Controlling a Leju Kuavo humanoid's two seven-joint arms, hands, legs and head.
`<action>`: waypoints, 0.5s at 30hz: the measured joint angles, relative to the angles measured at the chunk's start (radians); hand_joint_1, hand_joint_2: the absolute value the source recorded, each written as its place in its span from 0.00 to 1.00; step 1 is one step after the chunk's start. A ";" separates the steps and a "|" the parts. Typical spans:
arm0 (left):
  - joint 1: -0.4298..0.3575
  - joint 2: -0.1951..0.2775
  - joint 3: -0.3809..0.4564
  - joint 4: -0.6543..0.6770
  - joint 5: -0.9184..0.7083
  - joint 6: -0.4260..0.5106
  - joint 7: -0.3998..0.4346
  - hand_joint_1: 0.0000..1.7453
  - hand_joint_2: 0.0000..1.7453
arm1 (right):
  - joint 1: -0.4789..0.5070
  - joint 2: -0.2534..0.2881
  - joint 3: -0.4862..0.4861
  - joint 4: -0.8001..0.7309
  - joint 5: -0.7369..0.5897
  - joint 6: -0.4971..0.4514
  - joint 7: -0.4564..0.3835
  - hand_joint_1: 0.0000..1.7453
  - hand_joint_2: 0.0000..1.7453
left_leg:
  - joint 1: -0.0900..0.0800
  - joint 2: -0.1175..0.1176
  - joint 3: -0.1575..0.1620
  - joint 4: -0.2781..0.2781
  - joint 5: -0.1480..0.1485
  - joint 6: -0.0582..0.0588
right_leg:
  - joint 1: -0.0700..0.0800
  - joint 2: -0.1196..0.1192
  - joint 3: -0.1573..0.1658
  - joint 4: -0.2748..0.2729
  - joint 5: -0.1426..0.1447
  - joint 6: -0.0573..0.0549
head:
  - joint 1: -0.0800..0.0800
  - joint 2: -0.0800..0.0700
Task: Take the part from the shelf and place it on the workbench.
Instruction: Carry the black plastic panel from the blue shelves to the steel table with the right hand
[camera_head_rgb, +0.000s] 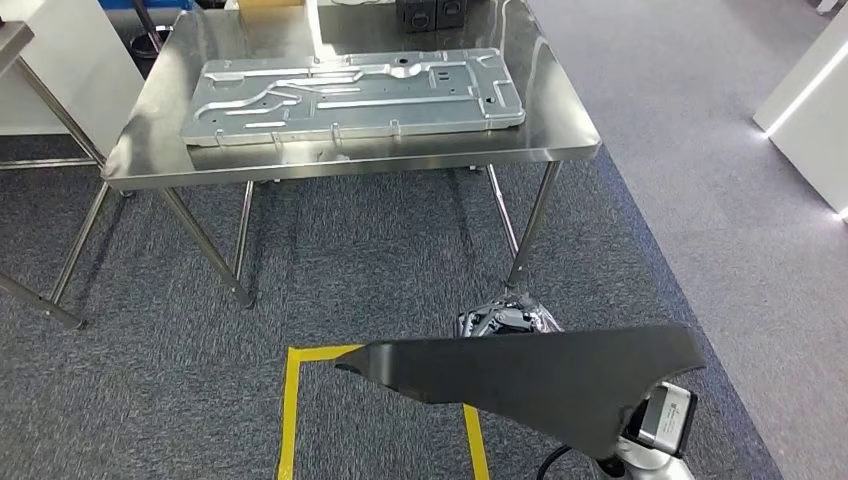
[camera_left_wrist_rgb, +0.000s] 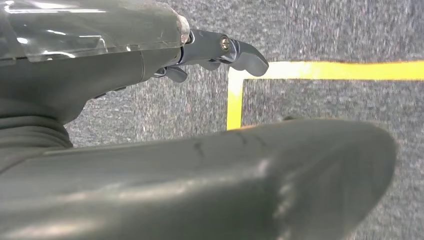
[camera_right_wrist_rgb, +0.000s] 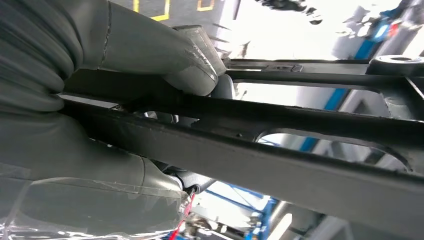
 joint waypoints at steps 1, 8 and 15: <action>0.002 0.000 0.000 0.000 0.000 0.000 0.000 0.00 0.00 | 0.007 -0.001 0.000 0.001 0.008 -0.003 -0.004 1.00 1.00 | 0.001 -0.003 0.009 0.000 -0.010 -0.002 | -0.003 -0.001 -0.032 0.017 -0.023 0.004 | 0.000 0.000; 0.008 -0.004 0.001 0.000 0.001 0.000 -0.006 0.00 0.00 | 0.028 -0.005 -0.002 0.008 0.019 -0.006 -0.040 1.00 1.00 | 0.002 -0.014 0.103 -0.011 -0.089 -0.030 | 0.000 -0.004 -0.031 -0.235 0.202 -0.019 | 0.000 0.000; -0.001 -0.002 0.001 0.001 -0.002 -0.006 -0.008 0.00 0.00 | 0.023 -0.005 -0.004 0.006 0.017 0.001 -0.040 1.00 1.00 | 0.005 0.003 -0.075 0.268 -0.108 -0.064 | -0.006 -0.005 0.082 -0.274 0.135 -0.055 | -0.008 0.000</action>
